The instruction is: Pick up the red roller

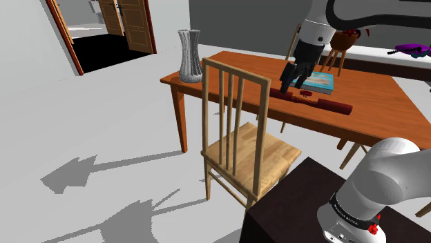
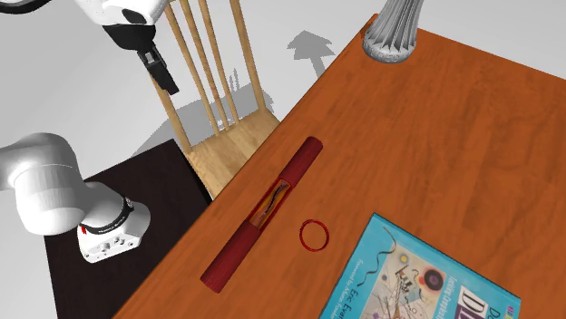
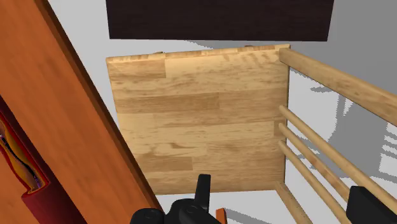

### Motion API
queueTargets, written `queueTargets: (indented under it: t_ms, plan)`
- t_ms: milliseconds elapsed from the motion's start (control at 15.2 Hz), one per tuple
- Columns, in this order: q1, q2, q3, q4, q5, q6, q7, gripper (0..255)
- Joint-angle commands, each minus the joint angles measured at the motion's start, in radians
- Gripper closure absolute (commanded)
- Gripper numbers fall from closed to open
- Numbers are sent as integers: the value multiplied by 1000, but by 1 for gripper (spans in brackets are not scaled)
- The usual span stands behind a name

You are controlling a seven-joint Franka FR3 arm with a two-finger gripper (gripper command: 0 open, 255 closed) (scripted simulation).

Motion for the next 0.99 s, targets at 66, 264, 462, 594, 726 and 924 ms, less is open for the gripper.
queueTargets:
  t_ms: [66,264,462,594,726,924]
  plan:
    - [-3,2,-23,-11,-14,7,-34,0]
    - [-14,17,-94,-36,-59,30,-137,0]
    - [-25,46,-165,-47,-103,58,-240,0]
    - [-31,75,-213,-48,-132,79,-308,0]
    - [-37,109,-260,-42,-157,101,-376,0]
    - [-41,173,-330,-23,-190,136,-478,0]
